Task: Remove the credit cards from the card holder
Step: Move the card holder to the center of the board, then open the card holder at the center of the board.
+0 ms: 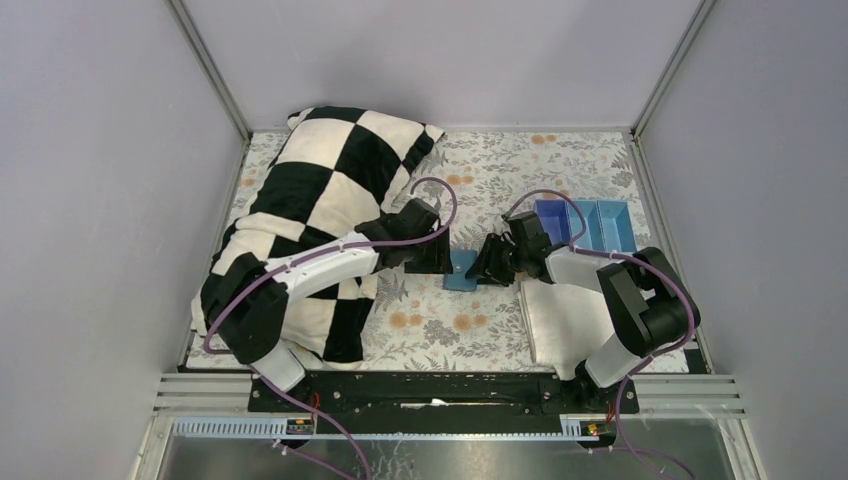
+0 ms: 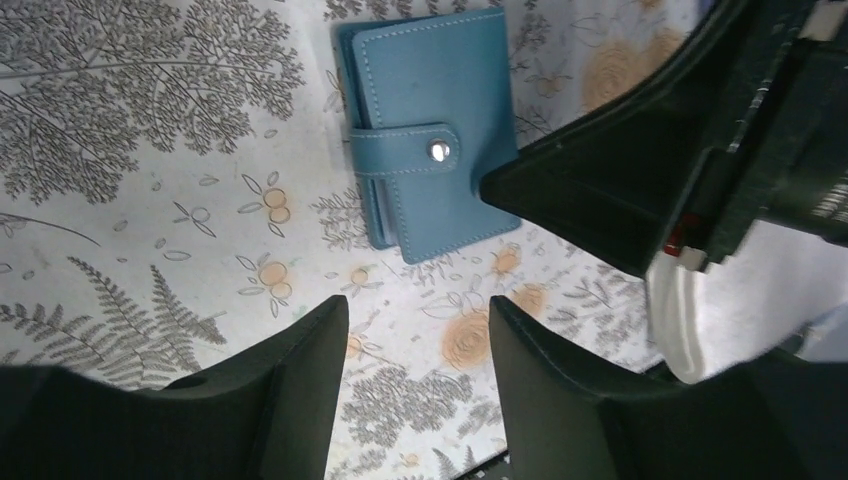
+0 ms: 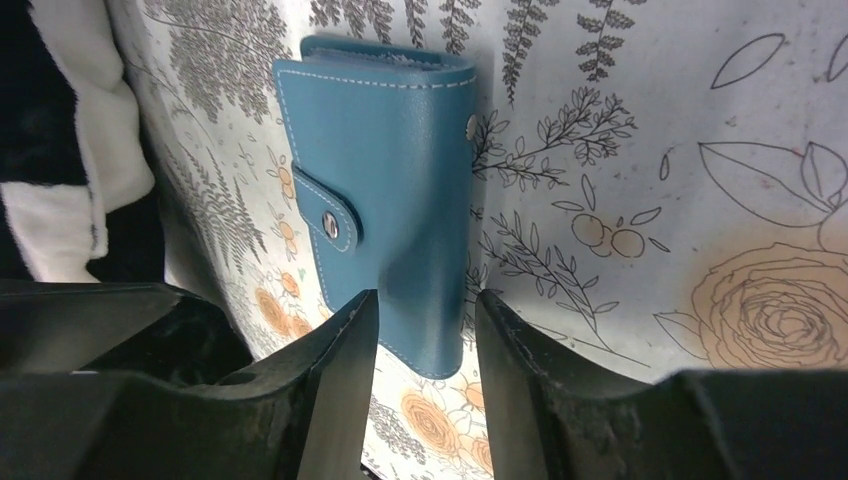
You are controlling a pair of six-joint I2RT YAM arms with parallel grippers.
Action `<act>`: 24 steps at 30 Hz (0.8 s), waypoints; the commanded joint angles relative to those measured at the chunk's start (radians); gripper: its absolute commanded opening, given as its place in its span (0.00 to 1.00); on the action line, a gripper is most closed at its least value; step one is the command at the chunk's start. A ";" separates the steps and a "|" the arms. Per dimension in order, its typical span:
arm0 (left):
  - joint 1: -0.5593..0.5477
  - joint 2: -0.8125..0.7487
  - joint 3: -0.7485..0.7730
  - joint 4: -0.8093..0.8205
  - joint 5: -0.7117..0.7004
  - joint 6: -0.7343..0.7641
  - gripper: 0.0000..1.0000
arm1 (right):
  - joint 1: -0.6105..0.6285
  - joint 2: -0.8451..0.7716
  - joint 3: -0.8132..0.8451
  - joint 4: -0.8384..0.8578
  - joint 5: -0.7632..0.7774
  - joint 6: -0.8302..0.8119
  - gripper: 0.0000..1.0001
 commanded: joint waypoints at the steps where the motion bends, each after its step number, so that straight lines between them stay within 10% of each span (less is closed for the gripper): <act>1: -0.020 0.059 0.043 0.000 -0.138 -0.014 0.53 | 0.003 -0.024 -0.023 0.134 0.015 0.091 0.48; 24: -0.118 0.373 0.333 -0.070 -0.330 0.076 0.50 | 0.003 0.017 -0.079 0.200 0.016 0.134 0.34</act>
